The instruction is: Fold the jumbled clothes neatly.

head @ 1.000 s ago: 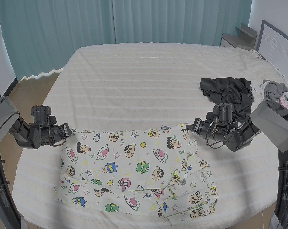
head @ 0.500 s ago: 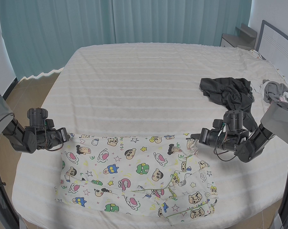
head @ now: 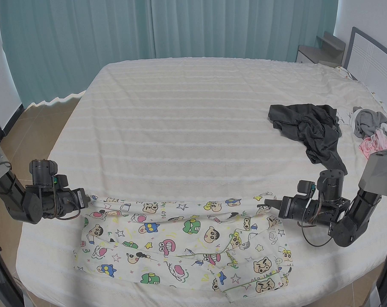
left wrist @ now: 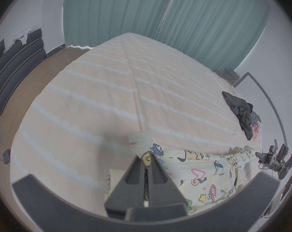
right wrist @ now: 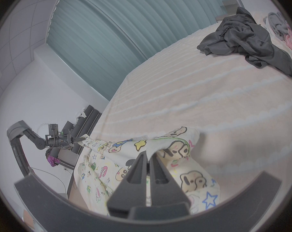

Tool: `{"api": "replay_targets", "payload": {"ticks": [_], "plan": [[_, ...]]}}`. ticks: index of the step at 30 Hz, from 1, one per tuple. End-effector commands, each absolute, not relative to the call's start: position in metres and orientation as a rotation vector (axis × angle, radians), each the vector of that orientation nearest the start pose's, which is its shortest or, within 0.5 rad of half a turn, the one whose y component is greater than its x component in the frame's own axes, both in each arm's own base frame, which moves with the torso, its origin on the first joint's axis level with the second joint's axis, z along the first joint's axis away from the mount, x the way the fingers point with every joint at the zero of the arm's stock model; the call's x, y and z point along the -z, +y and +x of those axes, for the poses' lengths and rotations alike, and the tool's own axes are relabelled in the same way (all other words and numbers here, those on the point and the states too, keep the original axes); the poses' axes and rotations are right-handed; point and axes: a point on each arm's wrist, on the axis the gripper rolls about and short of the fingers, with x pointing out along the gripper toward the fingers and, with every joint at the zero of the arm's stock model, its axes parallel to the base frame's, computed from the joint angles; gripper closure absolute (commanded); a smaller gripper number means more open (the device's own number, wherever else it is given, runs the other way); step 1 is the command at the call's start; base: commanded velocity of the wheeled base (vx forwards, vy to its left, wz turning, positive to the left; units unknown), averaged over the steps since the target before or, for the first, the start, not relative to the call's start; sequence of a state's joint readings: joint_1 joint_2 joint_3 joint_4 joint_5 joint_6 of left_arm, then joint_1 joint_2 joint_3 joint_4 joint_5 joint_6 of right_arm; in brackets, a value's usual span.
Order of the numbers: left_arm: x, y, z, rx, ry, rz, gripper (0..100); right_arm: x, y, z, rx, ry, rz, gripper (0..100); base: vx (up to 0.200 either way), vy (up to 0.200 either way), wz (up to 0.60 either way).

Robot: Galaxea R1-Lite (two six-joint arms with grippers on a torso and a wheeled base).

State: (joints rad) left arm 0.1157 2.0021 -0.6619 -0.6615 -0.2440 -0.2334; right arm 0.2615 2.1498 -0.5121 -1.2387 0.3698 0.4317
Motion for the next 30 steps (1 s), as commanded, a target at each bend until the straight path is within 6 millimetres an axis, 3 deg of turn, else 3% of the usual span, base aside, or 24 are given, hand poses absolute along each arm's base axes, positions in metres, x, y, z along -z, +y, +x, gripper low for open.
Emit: {"api": "replay_targets", "payload": {"ticks": [1, 13, 20, 30], "plan": [[-0.053, 0.032, 0.295, 0.035, 0.691, -0.346, 100, -0.022, 0.085, 0.282, -0.526, 0.574, 0.408, 100, 0.0, 0.0, 0.0], [-0.035, 0.029, 0.267, 0.06, 0.765, -0.342, 100, -0.002, 0.076, 0.233, -0.583, 0.703, 0.351, 100, 0.0, 0.0, 0.0], [-0.023, 0.027, 0.257, 0.059, 0.795, -0.347, 100, 0.017, 0.077, 0.22, -0.592, 0.774, 0.311, 100, 0.0, 0.0, 0.0], [-0.007, 0.026, 0.248, 0.06, 0.836, -0.355, 100, 0.025, 0.079, 0.212, -0.581, 0.823, 0.298, 100, 0.0, 0.0, 0.0]]}}
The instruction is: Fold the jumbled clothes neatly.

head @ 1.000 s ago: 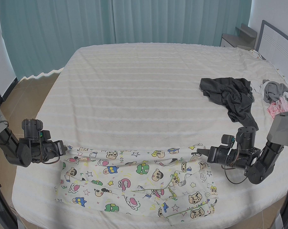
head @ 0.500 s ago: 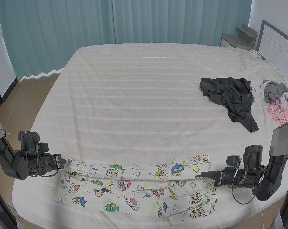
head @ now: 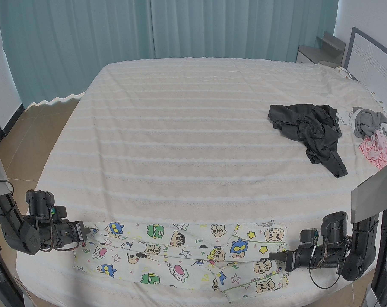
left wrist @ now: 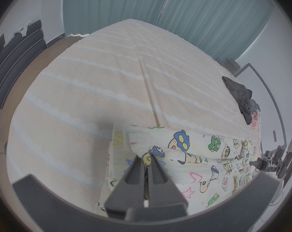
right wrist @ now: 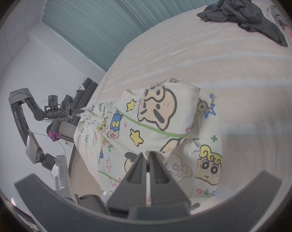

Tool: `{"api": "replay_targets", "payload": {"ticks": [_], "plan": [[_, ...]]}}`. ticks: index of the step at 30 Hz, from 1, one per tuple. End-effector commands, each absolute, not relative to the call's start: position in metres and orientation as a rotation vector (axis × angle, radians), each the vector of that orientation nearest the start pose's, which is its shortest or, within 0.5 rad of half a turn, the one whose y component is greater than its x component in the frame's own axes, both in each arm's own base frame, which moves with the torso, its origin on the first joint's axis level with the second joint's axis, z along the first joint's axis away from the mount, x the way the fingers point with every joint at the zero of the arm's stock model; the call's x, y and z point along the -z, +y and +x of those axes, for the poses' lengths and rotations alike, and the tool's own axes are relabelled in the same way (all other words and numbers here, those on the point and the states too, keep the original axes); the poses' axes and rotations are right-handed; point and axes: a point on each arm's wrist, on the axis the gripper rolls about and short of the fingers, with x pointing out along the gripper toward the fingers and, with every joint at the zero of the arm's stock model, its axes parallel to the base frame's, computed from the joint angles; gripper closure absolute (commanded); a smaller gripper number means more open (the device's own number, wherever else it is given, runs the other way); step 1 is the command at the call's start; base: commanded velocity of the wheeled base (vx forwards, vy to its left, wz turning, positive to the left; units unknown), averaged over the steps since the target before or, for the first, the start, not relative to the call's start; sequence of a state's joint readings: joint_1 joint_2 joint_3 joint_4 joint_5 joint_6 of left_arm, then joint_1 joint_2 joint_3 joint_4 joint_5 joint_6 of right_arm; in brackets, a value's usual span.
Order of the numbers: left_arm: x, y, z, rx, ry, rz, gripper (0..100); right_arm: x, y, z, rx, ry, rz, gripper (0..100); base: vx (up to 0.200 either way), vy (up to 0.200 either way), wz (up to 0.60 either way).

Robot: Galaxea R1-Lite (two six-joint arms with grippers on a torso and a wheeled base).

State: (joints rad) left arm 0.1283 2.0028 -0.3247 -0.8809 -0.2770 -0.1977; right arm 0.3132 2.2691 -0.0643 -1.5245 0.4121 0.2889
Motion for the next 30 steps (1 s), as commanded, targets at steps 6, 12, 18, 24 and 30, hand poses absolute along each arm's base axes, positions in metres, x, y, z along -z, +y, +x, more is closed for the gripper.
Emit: {"api": "replay_targets", "payload": {"ticks": [6, 12, 18, 24, 30], "plan": [[0.002, 0.025, 0.246, 0.057, 0.844, -0.356, 100, 0.03, 0.079, 0.214, -0.55, 0.832, 0.288, 100, 0.0, 0.0, 0.0], [0.005, 0.025, 0.244, 0.06, 0.849, -0.357, 0, 0.032, 0.079, 0.218, -0.531, 0.822, 0.282, 0, 0.0, 0.0, 0.0], [-0.002, 0.025, 0.239, 0.057, 0.795, -0.36, 0, 0.019, 0.072, 0.213, -0.501, 0.771, 0.291, 0, 0.0, 0.0, 0.0], [-0.025, 0.033, 0.234, 0.026, 0.699, -0.45, 0, -0.007, 0.061, 0.209, -0.466, 0.68, 0.34, 0, 0.0, 0.0, 0.0], [-0.068, 0.042, 0.223, 0.034, 0.529, -0.652, 0, -0.033, 0.055, 0.21, -0.421, 0.559, 0.393, 0, 0.0, 0.0, 0.0]]}}
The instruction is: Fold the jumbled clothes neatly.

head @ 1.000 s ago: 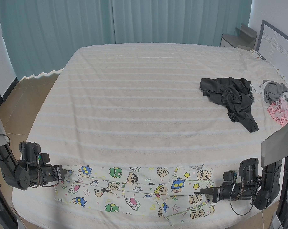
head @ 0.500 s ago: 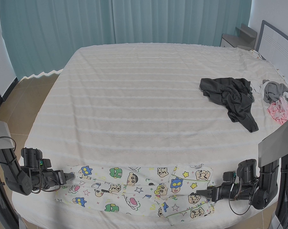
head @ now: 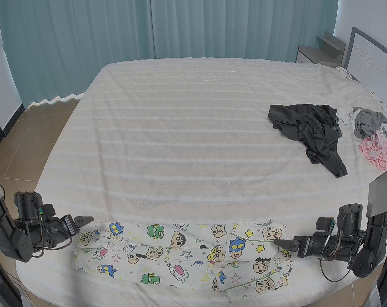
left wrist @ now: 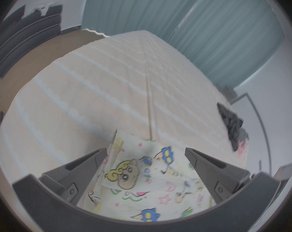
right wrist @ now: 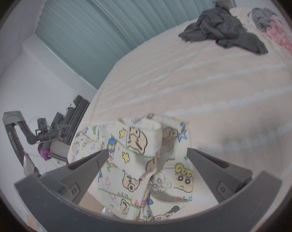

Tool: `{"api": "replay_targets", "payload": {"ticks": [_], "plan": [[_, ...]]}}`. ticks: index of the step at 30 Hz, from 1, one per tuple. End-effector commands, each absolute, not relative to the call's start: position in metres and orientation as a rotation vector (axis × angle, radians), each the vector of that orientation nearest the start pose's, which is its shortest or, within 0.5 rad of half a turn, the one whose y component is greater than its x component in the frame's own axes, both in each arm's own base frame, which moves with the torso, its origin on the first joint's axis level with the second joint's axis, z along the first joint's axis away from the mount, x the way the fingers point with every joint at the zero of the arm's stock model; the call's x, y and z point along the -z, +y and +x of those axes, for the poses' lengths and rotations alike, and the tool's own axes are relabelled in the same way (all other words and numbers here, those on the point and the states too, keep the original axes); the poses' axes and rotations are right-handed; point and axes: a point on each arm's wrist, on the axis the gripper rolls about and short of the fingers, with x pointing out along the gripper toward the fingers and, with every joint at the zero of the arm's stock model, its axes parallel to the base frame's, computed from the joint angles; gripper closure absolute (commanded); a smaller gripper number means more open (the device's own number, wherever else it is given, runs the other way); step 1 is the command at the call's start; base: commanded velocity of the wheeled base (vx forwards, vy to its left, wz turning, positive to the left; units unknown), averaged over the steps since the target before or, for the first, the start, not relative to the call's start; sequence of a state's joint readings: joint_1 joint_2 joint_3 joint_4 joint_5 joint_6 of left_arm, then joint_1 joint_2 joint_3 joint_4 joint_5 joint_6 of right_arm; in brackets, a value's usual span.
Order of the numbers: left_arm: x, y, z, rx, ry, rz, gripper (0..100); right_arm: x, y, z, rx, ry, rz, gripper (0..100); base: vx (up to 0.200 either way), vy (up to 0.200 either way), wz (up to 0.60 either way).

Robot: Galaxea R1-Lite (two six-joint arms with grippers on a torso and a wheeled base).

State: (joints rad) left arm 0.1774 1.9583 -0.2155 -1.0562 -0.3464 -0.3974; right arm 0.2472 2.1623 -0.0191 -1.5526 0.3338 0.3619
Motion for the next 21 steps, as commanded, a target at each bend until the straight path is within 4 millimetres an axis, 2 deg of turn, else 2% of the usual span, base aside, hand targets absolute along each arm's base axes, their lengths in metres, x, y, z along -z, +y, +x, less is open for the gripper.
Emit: {"api": "replay_targets", "payload": {"ticks": [1, 5, 8, 12, 16, 21], "plan": [[-0.073, 0.041, 0.222, 0.031, 0.507, -0.677, 0, -0.034, 0.056, 0.211, -0.406, 0.55, 0.386, 0, 0.0, 0.0, 0.0], [-0.099, 0.041, 0.21, 0.017, 0.403, -0.817, 0, -0.036, 0.07, 0.212, -0.352, 0.509, 0.344, 0, 0.0, 0.0, 0.0], [-0.11, 0.041, 0.203, 0.016, 0.354, -0.861, 0, -0.035, 0.08, 0.214, -0.332, 0.498, 0.318, 0, 0.0, 0.0, 0.0], [-0.109, 0.039, 0.195, 0.013, 0.359, -0.867, 0, -0.035, 0.092, 0.226, -0.314, 0.495, 0.297, 0, 0.0, 0.0, 0.0], [-0.11, 0.039, 0.194, 0.005, 0.347, -0.86, 0, -0.038, 0.099, 0.234, -0.301, 0.52, 0.283, 0, 0.0, 0.0, 0.0], [-0.109, 0.039, 0.194, 0.003, 0.355, -0.862, 0, -0.045, 0.115, 0.255, -0.307, 0.604, 0.238, 0, 0.0, 0.0, 0.0]]}}
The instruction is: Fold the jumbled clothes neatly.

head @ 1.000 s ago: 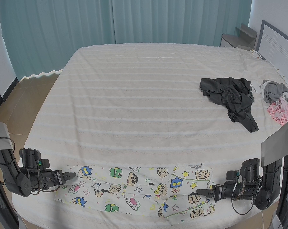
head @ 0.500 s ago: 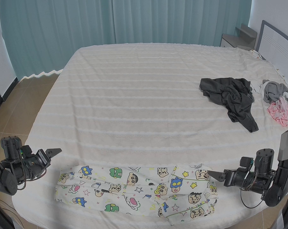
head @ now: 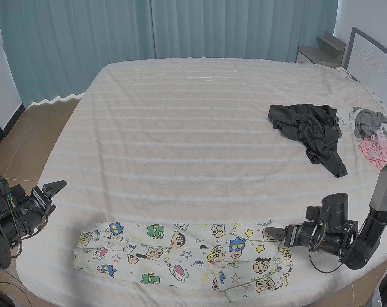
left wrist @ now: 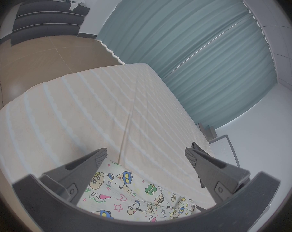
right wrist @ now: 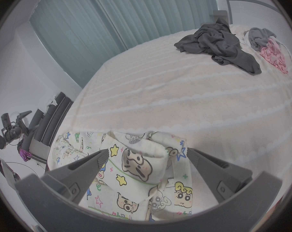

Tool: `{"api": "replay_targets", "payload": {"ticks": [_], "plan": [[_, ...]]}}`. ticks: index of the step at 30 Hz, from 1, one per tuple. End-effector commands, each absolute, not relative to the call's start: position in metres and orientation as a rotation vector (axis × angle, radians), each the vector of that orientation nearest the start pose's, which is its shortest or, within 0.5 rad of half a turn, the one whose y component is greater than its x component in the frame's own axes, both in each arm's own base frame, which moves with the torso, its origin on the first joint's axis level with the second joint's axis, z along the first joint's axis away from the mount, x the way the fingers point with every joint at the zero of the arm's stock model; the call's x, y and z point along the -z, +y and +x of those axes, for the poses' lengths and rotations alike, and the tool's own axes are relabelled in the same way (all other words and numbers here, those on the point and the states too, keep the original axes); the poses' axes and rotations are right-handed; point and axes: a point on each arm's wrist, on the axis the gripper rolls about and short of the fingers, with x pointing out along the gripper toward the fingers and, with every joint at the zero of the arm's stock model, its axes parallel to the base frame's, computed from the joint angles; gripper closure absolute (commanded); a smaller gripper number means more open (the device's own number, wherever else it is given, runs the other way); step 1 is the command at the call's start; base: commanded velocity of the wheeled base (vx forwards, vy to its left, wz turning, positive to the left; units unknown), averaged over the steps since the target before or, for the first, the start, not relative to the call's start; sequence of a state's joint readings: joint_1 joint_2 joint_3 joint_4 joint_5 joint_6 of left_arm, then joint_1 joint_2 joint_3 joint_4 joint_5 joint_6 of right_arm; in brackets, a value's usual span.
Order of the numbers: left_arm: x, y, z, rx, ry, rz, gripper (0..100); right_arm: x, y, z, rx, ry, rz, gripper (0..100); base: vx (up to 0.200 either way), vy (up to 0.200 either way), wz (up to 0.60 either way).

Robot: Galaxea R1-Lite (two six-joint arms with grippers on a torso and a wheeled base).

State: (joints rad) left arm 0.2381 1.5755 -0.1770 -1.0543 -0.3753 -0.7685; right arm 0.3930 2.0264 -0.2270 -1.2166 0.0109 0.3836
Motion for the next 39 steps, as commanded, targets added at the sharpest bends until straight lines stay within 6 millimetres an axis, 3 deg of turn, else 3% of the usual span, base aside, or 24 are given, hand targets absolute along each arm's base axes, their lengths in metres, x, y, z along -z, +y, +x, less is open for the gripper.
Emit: {"api": "replay_targets", "payload": {"ticks": [1, 11, 12, 23, 33, 39], "plan": [[-0.109, 0.039, 0.194, 0.002, 0.355, -0.862, 0, -0.045, 0.115, 0.256, -0.307, 0.606, 0.233, 0, 0.0, 0.0, 0.0], [-0.107, 0.038, 0.195, 0.005, 0.366, -0.869, 0, -0.038, 0.114, 0.253, -0.334, 0.648, 0.131, 0, 0.0, 0.0, 0.0], [-0.106, 0.038, 0.195, 0.003, 0.37, -0.87, 0, -0.037, 0.113, 0.25, -0.334, 0.657, 0.123, 100, 0.0, 0.0, 0.0], [-0.104, 0.038, 0.196, 0.0, 0.383, -0.878, 0, -0.025, 0.109, 0.239, -0.337, 0.72, 0.087, 100, 0.0, 0.0, 0.0], [-0.104, 0.038, 0.196, 0.002, 0.383, -0.878, 0, -0.052, 0.126, 0.233, -0.419, 0.561, 0.104, 100, 0.0, 0.0, 0.0], [-0.104, 0.037, 0.196, 0.004, 0.386, -0.878, 0, -0.057, 0.131, 0.238, -0.431, 0.529, 0.104, 100, 0.0, 0.0, 0.0]]}}
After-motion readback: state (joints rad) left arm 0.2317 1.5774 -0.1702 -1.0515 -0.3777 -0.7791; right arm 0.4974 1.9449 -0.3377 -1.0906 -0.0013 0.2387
